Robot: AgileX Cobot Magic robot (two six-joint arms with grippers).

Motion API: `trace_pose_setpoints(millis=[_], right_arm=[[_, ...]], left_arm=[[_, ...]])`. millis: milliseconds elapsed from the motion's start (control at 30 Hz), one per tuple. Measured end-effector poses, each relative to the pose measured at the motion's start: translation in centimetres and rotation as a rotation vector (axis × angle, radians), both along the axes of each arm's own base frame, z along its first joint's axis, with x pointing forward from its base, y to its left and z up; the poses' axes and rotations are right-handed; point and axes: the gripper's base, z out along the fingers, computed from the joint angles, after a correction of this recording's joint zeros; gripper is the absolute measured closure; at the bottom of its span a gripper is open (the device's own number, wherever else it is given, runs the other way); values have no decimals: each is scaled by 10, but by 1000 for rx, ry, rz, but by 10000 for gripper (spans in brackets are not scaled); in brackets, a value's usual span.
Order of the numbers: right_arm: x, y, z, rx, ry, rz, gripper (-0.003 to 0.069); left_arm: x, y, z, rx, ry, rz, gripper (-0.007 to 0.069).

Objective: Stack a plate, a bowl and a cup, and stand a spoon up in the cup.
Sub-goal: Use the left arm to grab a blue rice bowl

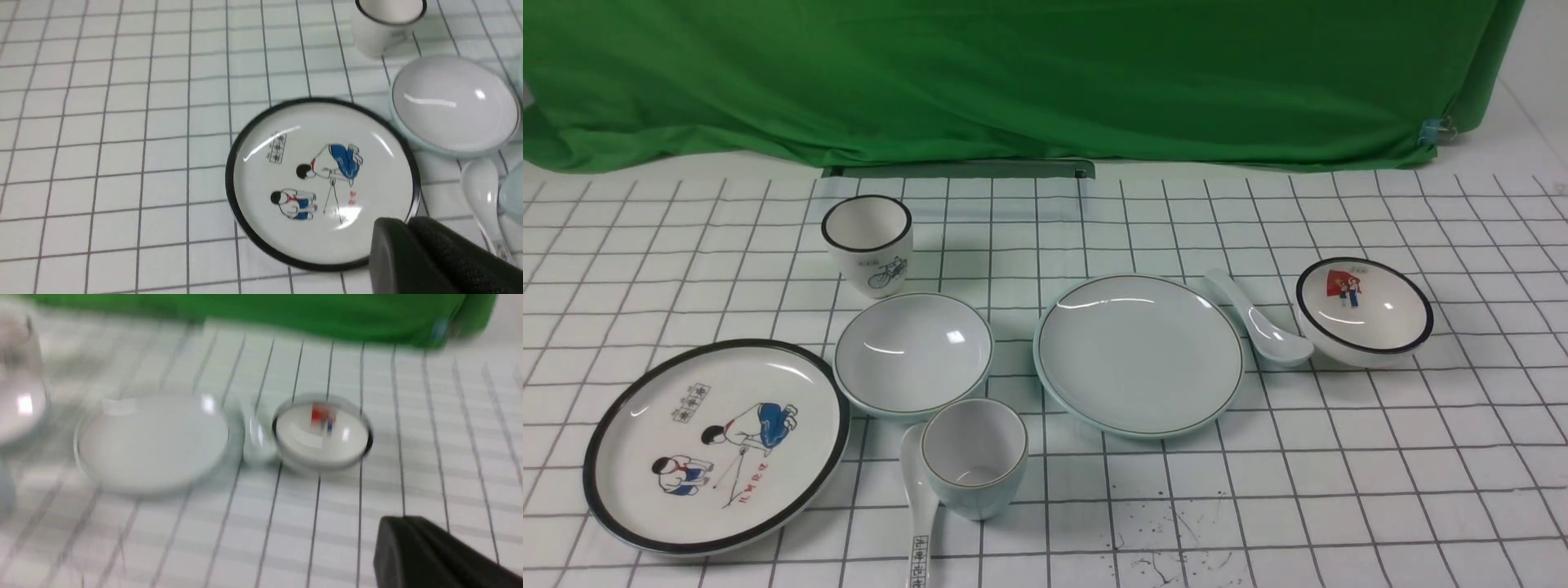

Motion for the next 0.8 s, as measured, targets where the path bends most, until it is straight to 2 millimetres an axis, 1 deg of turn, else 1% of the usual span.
trace_pose_setpoints(millis=[67, 133, 167, 267, 300, 367, 533, 633, 667, 700, 733, 767, 800], right_arm=[[15, 4, 1, -54, 171, 51, 648], [26, 9, -4, -72, 274, 86, 648], [31, 15, -7, -87, 320, 128, 648], [39, 30, -16, -118, 386, 217, 648], [39, 32, -17, -121, 394, 230, 648], [42, 45, -24, -145, 427, 306, 648], [49, 62, -31, -165, 442, 372, 648], [55, 66, -32, -167, 447, 380, 648], [58, 68, -33, -169, 450, 382, 648], [60, 69, -33, -170, 451, 383, 648], [62, 70, -33, -170, 448, 383, 648], [63, 70, -33, -170, 448, 383, 648], [66, 71, -34, -170, 445, 383, 648]], left_arm=[[16, -7, 1, 26, 94, -66, 634], [28, -15, -4, 37, 163, -119, 634], [36, -20, -9, 45, 207, -153, 634], [53, -33, -21, 58, 293, -216, 634], [53, -34, -21, 59, 293, -220, 634], [68, -43, -33, 70, 358, -252, 631], [98, -52, -50, 75, 441, -263, 599], [119, -57, -54, 71, 461, -254, 546], [130, -59, -58, 69, 469, -250, 509], [137, -61, -60, 69, 471, -249, 490], [146, -63, -62, 67, 466, -246, 450], [146, -63, -62, 67, 466, -246, 450], [162, -66, -66, 61, 456, -240, 384]])
